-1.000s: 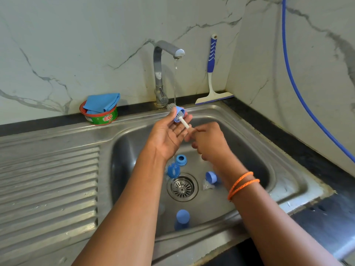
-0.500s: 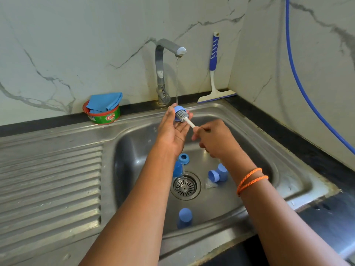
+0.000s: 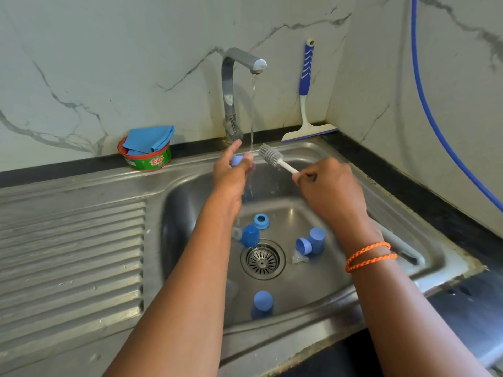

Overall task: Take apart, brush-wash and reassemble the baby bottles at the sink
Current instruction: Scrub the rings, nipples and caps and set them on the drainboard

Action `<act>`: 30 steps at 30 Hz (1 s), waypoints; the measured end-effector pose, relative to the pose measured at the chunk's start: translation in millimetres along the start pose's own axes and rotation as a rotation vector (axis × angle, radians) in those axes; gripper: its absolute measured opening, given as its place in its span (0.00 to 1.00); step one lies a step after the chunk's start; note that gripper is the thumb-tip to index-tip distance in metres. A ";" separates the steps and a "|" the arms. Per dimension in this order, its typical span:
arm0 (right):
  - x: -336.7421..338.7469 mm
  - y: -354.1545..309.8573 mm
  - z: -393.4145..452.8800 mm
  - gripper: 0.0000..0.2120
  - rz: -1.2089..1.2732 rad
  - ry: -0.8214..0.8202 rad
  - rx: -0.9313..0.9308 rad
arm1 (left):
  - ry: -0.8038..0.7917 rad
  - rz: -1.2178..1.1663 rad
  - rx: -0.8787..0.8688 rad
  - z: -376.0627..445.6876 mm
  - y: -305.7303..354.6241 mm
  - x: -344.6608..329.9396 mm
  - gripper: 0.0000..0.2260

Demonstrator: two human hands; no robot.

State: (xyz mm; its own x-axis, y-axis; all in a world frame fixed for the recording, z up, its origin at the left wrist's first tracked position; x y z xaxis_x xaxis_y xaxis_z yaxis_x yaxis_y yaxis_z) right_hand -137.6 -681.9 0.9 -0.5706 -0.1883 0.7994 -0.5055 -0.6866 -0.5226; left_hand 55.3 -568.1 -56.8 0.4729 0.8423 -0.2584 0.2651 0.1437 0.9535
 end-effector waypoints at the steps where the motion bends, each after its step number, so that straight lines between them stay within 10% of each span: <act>1: -0.1 -3.8 -0.1 0.11 0.014 0.007 0.018 | -0.007 0.016 -0.001 0.9 -1.5 0.5 0.22; 21: -7.3 -47.1 -17.9 0.13 -0.289 0.078 0.100 | -0.229 -0.356 0.254 -5.3 -15.3 -11.7 0.14; 30: -72.2 -24.2 -29.6 0.16 1.086 -0.549 -0.471 | -0.256 -0.403 0.233 -7.0 -14.7 -15.0 0.19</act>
State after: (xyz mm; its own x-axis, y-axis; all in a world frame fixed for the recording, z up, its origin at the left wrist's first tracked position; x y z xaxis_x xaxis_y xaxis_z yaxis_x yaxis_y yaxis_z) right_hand -103.4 -630.9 -53.0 -0.5479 -0.8253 -0.1363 -0.1975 0.2860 -0.9376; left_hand 38.4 -579.2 -65.9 0.4771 0.5861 -0.6549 0.6340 0.2865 0.7183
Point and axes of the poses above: each hand's wrist, its own z-axis towards the middle knuckle, its own x-axis out of the back of the hand, y = z × x, the point moved 9 cm from there along z, towards the middle knuckle, and after that the axes turned 7 degrees about x, right-handed, at the moved point
